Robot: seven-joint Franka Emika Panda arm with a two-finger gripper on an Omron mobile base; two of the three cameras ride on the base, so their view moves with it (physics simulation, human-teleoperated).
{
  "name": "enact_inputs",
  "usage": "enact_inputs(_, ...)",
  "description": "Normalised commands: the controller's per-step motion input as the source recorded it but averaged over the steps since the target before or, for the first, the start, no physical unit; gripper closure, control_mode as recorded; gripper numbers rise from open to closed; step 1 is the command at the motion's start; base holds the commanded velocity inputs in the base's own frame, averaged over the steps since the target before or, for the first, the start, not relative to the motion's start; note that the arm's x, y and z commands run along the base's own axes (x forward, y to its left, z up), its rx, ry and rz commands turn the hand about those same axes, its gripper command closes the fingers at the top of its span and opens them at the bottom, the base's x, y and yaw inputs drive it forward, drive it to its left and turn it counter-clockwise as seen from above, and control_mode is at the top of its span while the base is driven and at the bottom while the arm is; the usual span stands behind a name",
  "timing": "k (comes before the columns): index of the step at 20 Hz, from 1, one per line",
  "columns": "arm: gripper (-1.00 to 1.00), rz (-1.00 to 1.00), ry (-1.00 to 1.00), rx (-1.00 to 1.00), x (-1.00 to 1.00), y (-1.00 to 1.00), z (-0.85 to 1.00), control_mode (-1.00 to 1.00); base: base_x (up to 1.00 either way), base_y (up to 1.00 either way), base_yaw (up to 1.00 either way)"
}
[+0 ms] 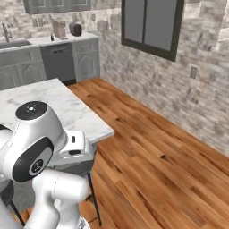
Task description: There is a wine glass and glass cup on the dining counter. Place the wine bottle next to the wine glass and the juice bottle next to the glass cup.
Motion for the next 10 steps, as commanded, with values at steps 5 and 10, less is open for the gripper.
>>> enact_inputs(5, -1.0, 0.0, 0.0, 0.0, 0.0, 0.0, 0.0, 1.0, 0.93, -0.32, 0.0)
enact_inputs(10, -1.0, 0.0, 0.0, 0.0, 0.0, 0.0, 0.0, 1.0, 0.93, -0.33, 0.04)
